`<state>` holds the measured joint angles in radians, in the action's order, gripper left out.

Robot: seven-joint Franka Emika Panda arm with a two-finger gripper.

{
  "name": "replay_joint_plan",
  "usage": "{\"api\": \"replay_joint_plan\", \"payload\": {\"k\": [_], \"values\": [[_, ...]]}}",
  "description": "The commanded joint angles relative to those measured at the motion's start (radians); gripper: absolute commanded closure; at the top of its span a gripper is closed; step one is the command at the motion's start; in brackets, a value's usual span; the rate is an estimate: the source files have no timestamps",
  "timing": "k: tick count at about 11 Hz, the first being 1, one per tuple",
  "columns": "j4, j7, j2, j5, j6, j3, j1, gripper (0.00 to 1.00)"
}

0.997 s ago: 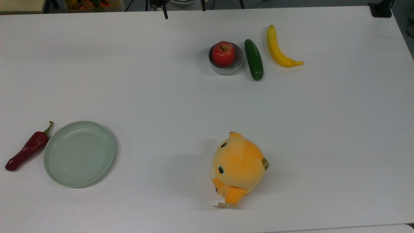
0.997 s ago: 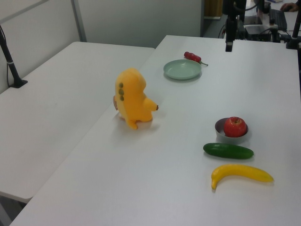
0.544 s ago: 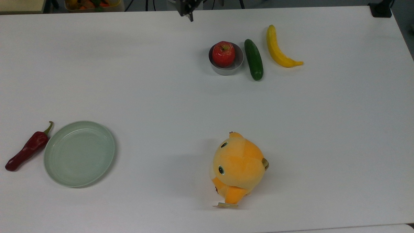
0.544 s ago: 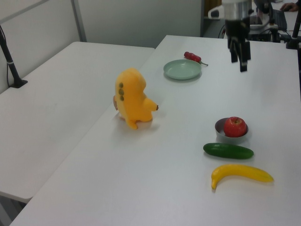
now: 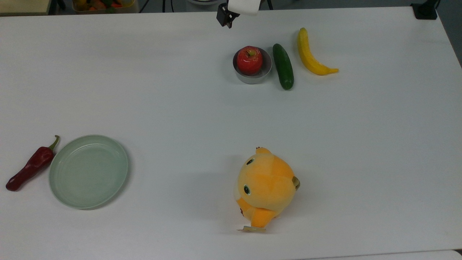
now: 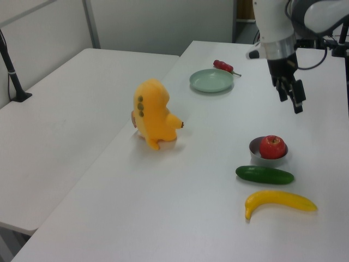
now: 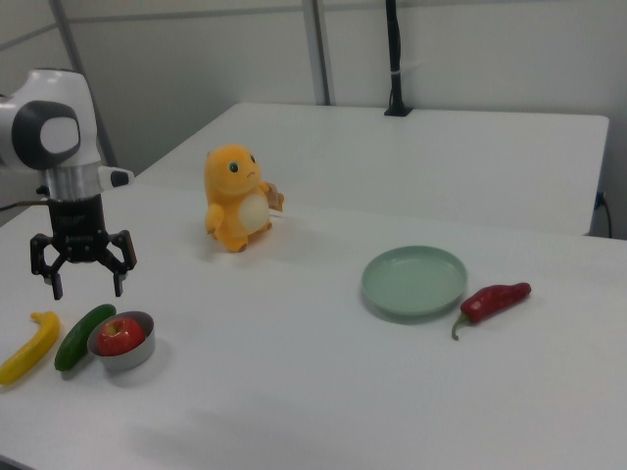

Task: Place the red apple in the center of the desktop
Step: 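Move the open gripper over the red apple in the grey bowl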

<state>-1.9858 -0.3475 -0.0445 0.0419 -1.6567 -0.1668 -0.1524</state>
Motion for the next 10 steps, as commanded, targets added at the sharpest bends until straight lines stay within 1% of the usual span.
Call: {"api": "replay_joint_plan", "payload": {"k": [1, 3, 5, 7, 10], "values": [[-0.117, -0.018, -0.014, -0.014, -0.147, -0.026, -0.006, 0.0], [-0.181, -0.016, -0.015, -0.02, -0.251, -0.037, -0.006, 0.0], [-0.231, -0.011, -0.014, -0.046, -0.342, -0.043, -0.006, 0.0], [-0.29, -0.01, -0.011, -0.048, -0.478, -0.043, -0.006, 0.0], [-0.311, 0.002, 0.021, -0.066, -0.575, -0.043, -0.007, 0.0]]}}
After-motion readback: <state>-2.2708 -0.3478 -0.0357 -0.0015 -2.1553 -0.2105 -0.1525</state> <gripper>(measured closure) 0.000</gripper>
